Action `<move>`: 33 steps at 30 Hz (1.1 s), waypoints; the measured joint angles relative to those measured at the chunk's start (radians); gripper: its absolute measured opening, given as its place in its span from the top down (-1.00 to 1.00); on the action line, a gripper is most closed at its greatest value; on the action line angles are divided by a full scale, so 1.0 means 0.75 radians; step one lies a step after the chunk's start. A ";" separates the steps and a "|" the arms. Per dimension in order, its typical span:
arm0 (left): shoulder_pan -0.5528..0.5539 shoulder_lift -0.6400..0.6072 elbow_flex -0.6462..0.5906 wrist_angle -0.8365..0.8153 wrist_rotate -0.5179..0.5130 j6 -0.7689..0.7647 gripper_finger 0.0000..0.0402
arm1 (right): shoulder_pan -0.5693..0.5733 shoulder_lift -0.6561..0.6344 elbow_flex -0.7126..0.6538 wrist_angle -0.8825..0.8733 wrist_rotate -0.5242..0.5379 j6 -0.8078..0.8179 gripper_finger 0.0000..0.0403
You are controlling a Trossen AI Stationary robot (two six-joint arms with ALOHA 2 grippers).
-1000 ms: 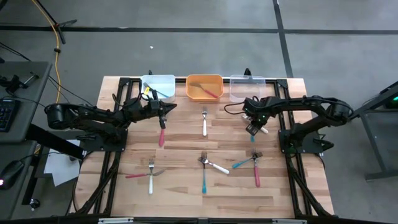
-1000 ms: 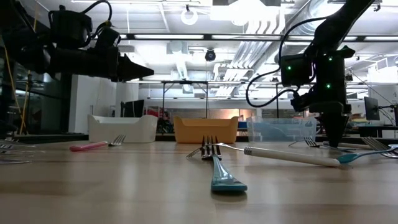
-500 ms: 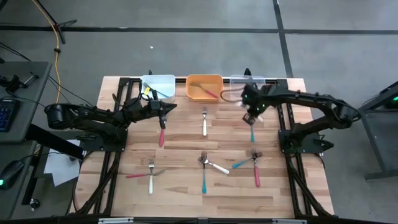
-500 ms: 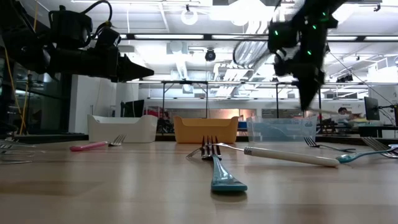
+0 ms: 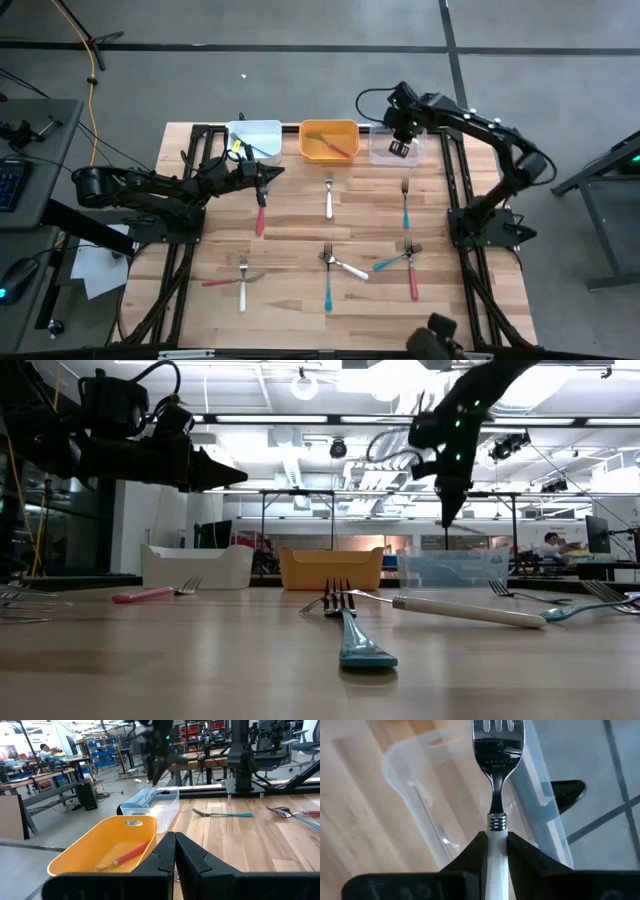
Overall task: Sort silverware by color (type)
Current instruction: Put the top right white fork into the transparent bin
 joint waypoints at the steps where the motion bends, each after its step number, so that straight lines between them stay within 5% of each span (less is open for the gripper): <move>1: 0.000 0.000 0.000 0.000 0.000 0.000 1.00 | -0.012 0.026 0.004 -0.001 -0.004 -0.028 0.76; 26: -0.001 0.000 0.000 -0.054 -0.001 0.013 1.00 | -0.179 0.354 -0.009 0.071 -0.091 -0.152 0.74; 33: -0.001 0.000 0.000 -0.069 -0.001 0.013 1.00 | -0.176 0.353 -0.006 0.068 -0.088 -0.074 0.58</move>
